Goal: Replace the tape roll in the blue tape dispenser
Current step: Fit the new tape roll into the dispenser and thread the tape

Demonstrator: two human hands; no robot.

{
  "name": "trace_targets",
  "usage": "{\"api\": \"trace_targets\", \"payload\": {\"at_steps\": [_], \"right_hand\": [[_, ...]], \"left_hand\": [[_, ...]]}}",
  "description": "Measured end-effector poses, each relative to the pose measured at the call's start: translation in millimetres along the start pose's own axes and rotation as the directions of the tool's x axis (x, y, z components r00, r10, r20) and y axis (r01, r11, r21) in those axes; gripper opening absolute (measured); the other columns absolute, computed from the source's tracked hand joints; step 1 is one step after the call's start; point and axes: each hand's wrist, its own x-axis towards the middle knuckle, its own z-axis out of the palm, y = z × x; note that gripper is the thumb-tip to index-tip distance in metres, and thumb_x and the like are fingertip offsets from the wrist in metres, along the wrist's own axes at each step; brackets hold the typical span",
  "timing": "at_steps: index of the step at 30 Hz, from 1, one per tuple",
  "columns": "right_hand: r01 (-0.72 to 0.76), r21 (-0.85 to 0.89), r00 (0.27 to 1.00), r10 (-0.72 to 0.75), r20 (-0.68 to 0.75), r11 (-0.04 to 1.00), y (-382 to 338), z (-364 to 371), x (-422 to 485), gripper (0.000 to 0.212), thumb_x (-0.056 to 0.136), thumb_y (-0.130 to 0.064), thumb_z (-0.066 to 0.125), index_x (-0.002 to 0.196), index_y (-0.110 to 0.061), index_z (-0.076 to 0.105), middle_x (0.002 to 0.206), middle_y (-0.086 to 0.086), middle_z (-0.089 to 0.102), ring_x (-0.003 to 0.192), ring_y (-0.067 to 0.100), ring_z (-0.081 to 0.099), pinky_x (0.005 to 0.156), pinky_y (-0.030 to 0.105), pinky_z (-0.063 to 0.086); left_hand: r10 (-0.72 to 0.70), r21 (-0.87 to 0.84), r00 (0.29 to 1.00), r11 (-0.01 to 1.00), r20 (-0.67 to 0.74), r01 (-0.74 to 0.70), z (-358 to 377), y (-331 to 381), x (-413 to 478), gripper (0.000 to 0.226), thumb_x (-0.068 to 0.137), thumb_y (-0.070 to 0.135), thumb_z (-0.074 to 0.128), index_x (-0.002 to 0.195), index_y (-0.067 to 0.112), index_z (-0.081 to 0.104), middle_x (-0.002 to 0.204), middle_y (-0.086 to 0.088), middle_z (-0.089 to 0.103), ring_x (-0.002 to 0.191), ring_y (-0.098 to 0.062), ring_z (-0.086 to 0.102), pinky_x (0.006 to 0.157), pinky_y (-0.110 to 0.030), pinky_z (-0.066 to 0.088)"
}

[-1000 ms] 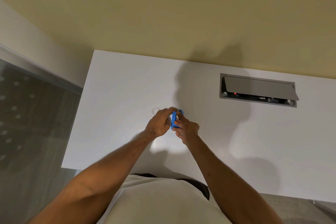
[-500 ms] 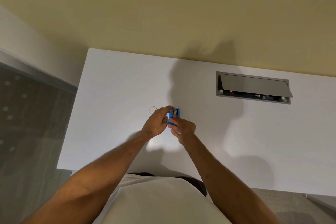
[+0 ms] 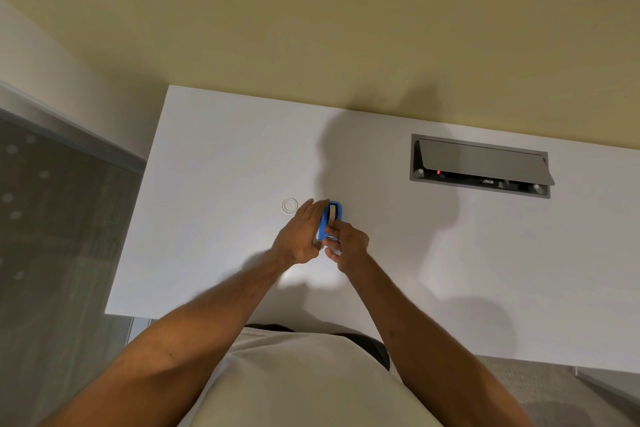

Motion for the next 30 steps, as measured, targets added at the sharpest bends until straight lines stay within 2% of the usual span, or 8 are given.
{"api": "trace_targets", "payload": {"at_steps": [3,5,7,10,13,17,24,30], "right_hand": [[0.01,0.009,0.999,-0.01,-0.042,1.0,6,0,0,0.014,0.102,-0.013,0.065,0.102,0.002,0.067,0.14,0.028,0.063,0.132,0.044,0.062,0.115,0.054,0.044],[0.04,-0.074,0.995,-0.046,-0.091,0.996,12,-1,-1,0.012,0.096,-0.013,0.074,0.089,-0.004,0.069,0.124,0.025,0.073,0.107,0.041,0.072,0.104,0.052,0.053],[0.072,-0.098,0.991,-0.083,-0.105,0.993,19,-2,-2,0.013,0.095,-0.015,0.076,0.087,-0.007,0.07,0.112,0.021,0.075,0.096,0.037,0.073,0.095,0.049,0.056],[0.116,-0.095,0.983,-0.128,-0.131,0.989,28,-3,-2,0.014,0.094,-0.019,0.077,0.093,-0.005,0.074,0.1,0.016,0.076,0.097,0.039,0.076,0.085,0.045,0.058],[0.141,-0.101,0.978,-0.154,-0.14,0.985,37,-6,-6,0.024,0.093,-0.019,0.076,0.108,0.0,0.076,0.106,0.017,0.08,0.102,0.04,0.077,0.082,0.043,0.06],[0.149,-0.107,0.977,-0.163,-0.135,0.983,47,-11,-10,0.025,0.094,-0.022,0.076,0.108,-0.002,0.076,0.107,0.016,0.08,0.102,0.04,0.077,0.079,0.04,0.06],[0.146,-0.105,0.978,-0.16,-0.132,0.984,52,-11,-7,0.028,0.098,-0.024,0.074,0.115,-0.001,0.074,0.111,0.017,0.08,0.105,0.042,0.076,0.092,0.05,0.059],[0.146,-0.115,0.976,-0.162,-0.147,0.983,55,-14,-4,0.025,0.098,-0.022,0.072,0.114,-0.004,0.075,0.109,0.017,0.08,0.108,0.043,0.075,0.097,0.053,0.06]], "left_hand": [[0.024,0.124,0.999,0.992,-0.042,-0.019,5,0,4,0.084,0.101,0.03,0.069,0.168,0.008,0.023,0.173,-0.006,0.032,0.167,-0.031,0.02,0.138,-0.042,0.017],[0.037,0.192,0.996,0.981,-0.075,-0.022,5,1,6,0.078,0.104,0.034,0.064,0.167,0.01,0.026,0.171,-0.006,0.036,0.165,-0.03,0.026,0.139,-0.04,0.014],[0.035,0.232,0.995,0.973,-0.097,-0.011,4,2,7,0.076,0.104,0.038,0.064,0.167,0.012,0.029,0.168,-0.008,0.04,0.162,-0.031,0.031,0.14,-0.039,0.014],[0.016,0.3,0.996,0.954,-0.083,0.01,3,-1,8,0.079,0.103,0.046,0.063,0.167,0.017,0.027,0.168,-0.007,0.041,0.162,-0.03,0.03,0.139,-0.041,0.016],[-0.012,0.313,0.998,0.949,-0.057,0.029,5,-3,8,0.083,0.102,0.048,0.062,0.169,0.019,0.022,0.17,-0.007,0.037,0.166,-0.031,0.023,0.137,-0.044,0.021],[-0.052,0.344,0.997,0.936,-0.058,0.069,8,-3,8,0.085,0.102,0.051,0.061,0.17,0.021,0.018,0.172,-0.006,0.033,0.167,-0.032,0.019,0.137,-0.043,0.021],[-0.073,0.349,0.997,0.934,-0.034,0.08,10,-5,8,0.085,0.104,0.057,0.054,0.171,0.021,0.015,0.173,-0.008,0.031,0.167,-0.032,0.019,0.137,-0.043,0.021],[-0.074,0.371,0.997,0.926,-0.014,0.074,9,-7,12,0.086,0.104,0.051,0.059,0.171,0.023,0.012,0.173,-0.007,0.03,0.168,-0.029,0.016,0.137,-0.042,0.023]]}}
